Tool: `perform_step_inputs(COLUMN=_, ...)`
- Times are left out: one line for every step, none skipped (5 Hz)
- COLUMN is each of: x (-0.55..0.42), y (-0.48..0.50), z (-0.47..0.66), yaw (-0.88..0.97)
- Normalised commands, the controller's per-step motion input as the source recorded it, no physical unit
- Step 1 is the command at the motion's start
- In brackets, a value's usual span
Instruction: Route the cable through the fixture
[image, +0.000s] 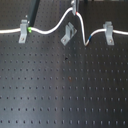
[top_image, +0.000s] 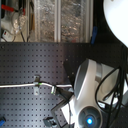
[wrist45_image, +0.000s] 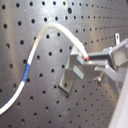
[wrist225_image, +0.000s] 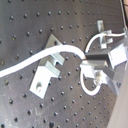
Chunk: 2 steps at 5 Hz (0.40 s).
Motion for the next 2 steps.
perform_step_inputs(x=-0.009, y=0.015, z=0.03, yaw=0.0)
perform_step_inputs(x=0.093, y=-0.121, z=0.38, yaw=0.0)
